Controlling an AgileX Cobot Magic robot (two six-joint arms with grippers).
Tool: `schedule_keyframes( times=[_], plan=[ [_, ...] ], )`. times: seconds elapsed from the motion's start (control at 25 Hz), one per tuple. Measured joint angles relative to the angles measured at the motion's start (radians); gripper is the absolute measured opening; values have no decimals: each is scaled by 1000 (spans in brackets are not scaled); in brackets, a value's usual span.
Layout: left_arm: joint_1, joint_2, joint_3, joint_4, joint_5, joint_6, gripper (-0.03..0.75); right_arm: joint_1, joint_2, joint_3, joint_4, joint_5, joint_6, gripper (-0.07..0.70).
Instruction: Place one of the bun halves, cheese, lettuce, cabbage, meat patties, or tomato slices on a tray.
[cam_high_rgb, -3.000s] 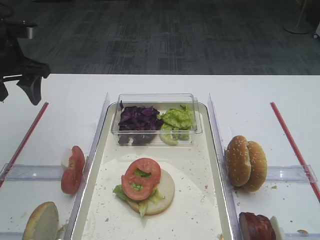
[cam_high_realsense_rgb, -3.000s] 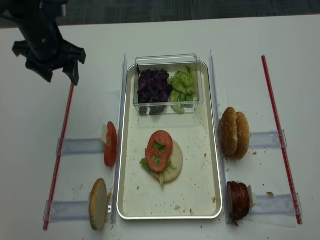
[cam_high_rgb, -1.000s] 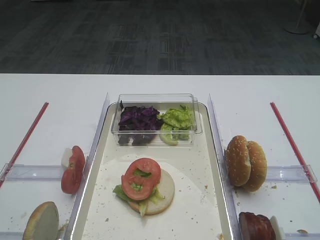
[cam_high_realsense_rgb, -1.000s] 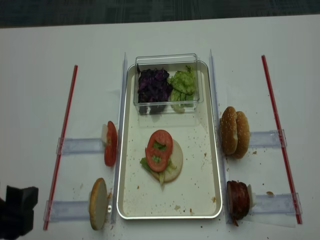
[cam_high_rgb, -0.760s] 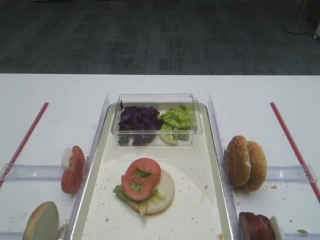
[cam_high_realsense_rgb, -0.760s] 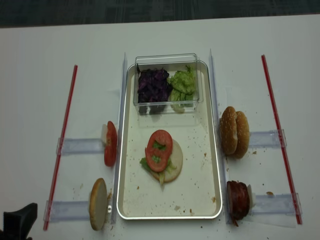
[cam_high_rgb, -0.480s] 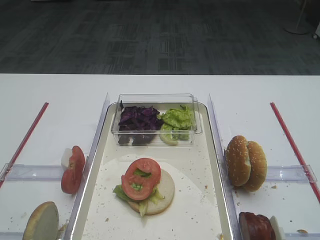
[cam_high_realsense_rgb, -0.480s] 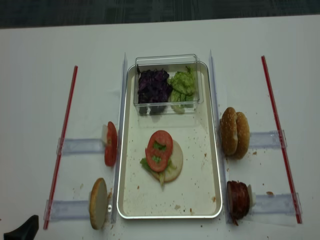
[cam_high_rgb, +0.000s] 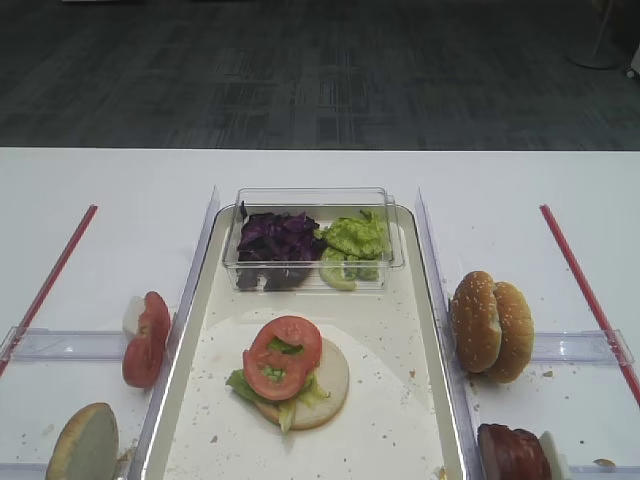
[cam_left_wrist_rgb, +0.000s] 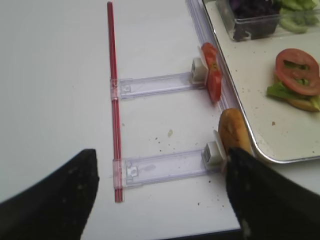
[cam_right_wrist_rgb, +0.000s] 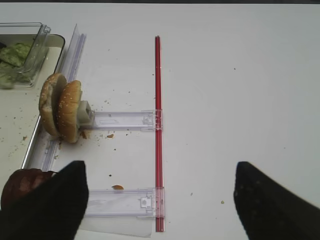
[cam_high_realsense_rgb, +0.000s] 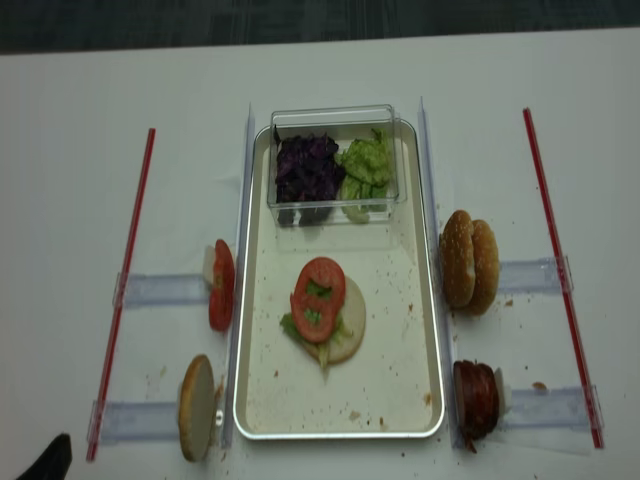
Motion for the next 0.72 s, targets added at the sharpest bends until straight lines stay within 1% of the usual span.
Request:
schedule_keyframes(
  times=[0.2, 0.72],
  plan=[
    [0, -31, 0, 35, -2, -50, 493, 0, 0, 0, 0, 0, 0, 613],
    [0, -31, 0, 46, -4, -59, 493, 0, 0, 0, 0, 0, 0, 613]
  ],
)
